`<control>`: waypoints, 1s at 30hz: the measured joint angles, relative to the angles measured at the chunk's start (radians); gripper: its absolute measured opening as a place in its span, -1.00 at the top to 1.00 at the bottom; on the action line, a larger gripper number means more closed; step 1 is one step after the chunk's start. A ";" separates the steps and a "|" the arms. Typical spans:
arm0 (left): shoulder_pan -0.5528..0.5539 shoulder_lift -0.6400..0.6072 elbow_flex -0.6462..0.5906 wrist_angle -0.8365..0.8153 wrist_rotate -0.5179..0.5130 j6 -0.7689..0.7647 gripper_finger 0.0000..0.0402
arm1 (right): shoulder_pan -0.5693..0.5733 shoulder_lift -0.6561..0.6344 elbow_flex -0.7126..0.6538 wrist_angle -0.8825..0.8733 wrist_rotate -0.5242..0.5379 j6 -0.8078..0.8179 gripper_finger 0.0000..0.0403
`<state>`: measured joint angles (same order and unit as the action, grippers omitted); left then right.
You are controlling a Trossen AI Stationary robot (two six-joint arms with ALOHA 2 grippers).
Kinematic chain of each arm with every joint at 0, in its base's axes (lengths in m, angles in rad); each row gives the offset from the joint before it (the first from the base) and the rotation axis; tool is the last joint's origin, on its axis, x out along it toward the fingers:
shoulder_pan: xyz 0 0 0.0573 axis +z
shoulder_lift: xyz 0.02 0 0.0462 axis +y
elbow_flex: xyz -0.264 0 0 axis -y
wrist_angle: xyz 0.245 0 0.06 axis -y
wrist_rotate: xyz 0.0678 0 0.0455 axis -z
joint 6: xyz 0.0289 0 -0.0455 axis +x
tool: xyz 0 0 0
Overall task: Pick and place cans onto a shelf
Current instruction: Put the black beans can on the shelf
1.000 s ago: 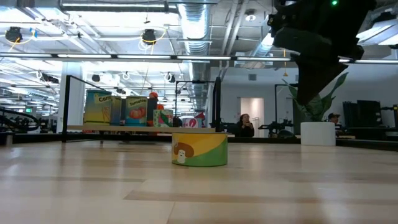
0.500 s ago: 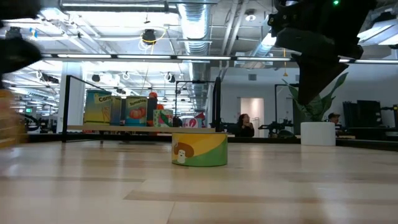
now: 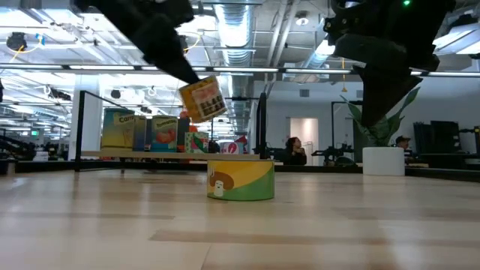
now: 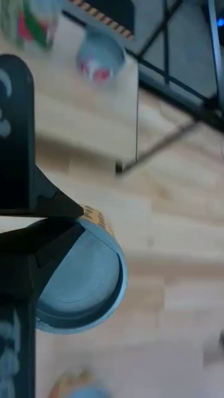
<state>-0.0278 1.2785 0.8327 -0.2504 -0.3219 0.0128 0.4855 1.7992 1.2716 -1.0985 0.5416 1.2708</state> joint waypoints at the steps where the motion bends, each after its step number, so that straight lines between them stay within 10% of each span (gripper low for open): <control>1: 0.052 0.000 0.019 -0.020 0.032 0.017 1.00 | 0.003 0.000 0.000 0.000 -0.006 -0.006 0.88; 12: 0.474 0.014 0.172 -0.143 0.233 0.106 1.00 | 0.015 0.000 0.000 0.003 -0.010 -0.023 0.88; 30: 0.537 0.364 0.396 -0.377 0.178 0.099 1.00 | 0.012 0.000 0.000 0.011 -0.010 -0.024 0.88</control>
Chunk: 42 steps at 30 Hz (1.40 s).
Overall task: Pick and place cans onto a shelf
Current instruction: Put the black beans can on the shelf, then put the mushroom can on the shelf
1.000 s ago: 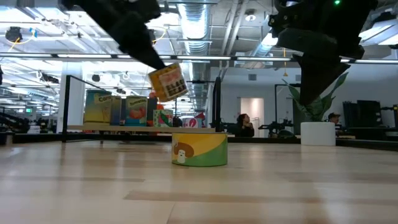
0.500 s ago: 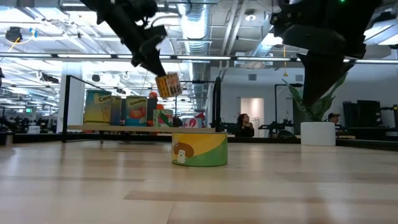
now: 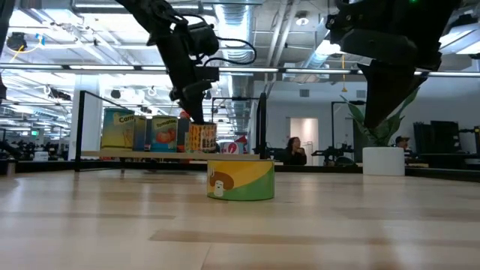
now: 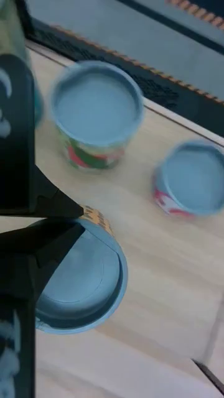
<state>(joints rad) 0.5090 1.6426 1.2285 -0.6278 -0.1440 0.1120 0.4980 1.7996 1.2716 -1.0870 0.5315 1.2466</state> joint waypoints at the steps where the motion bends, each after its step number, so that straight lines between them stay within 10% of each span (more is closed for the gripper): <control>1: 0.001 -0.002 0.000 -0.013 -0.017 0.002 1.00 | 0.000 0.000 0.000 -0.001 0.000 0.000 0.88; 36: 0.045 -0.006 0.008 -0.050 -0.038 0.021 0.88 | 0.013 0.000 0.000 0.023 -0.008 0.001 0.88; 42: -0.025 -0.018 0.076 -0.059 0.194 -0.087 0.88 | 0.013 0.000 0.000 0.024 -0.008 0.001 0.88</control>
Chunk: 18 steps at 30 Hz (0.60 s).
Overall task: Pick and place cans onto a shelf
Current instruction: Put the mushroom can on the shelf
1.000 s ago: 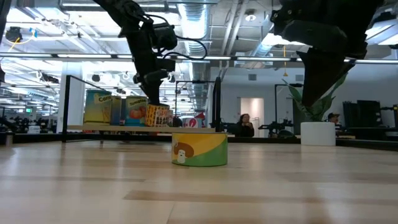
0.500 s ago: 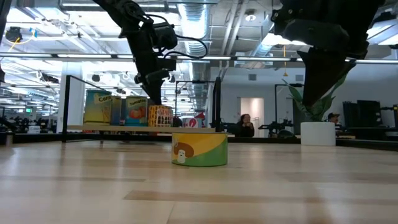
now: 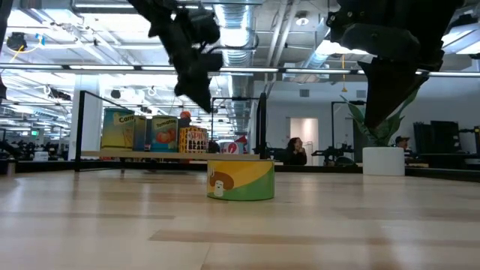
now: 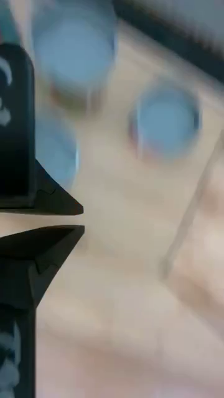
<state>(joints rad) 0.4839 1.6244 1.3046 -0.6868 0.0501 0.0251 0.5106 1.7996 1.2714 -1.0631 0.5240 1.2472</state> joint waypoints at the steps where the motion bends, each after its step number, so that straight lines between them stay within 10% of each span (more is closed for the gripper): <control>1: -0.022 -0.004 0.006 -0.014 0.054 -0.024 0.88 | 0.000 0.000 0.000 -0.001 0.000 0.000 0.88; 6: -0.167 -0.004 -0.006 -0.049 0.173 -0.116 0.88 | 0.000 0.000 0.000 0.007 0.000 -0.024 0.88; 13: -0.445 -0.003 -0.148 0.109 -0.114 -0.335 0.88 | 0.000 0.000 0.000 0.008 0.002 -0.026 0.88; 18: -0.648 -0.003 -0.214 0.029 -0.135 -0.443 0.89 | -0.001 0.000 0.000 0.009 0.032 -0.029 0.88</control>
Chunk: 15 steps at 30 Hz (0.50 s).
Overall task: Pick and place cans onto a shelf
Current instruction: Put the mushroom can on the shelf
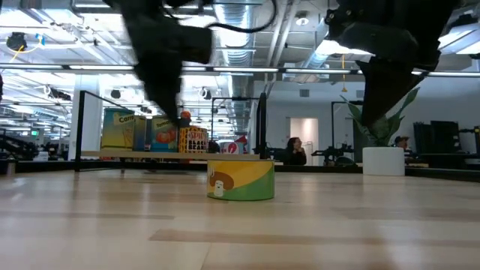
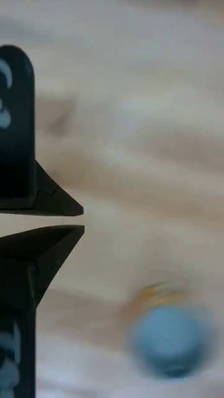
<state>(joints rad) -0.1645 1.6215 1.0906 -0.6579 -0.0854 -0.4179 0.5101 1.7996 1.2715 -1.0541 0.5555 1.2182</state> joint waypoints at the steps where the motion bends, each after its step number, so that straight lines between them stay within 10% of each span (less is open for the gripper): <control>1: -0.041 0.000 -0.010 -0.024 0.000 -0.010 0.89 | -0.001 0.000 0.000 0.001 0.016 0.000 0.88; 9: -0.334 0.000 -0.110 -0.024 -0.086 -0.151 0.89 | -0.060 0.000 0.000 0.148 0.137 -0.009 0.88; 15: -0.498 0.000 -0.170 -0.005 -0.296 -0.319 0.89 | -0.136 0.002 0.000 0.504 0.042 -0.342 0.88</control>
<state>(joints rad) -0.6625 1.6215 0.9205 -0.6626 -0.3809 -0.7373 0.3740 1.8021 1.2716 -0.5504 0.5971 0.8765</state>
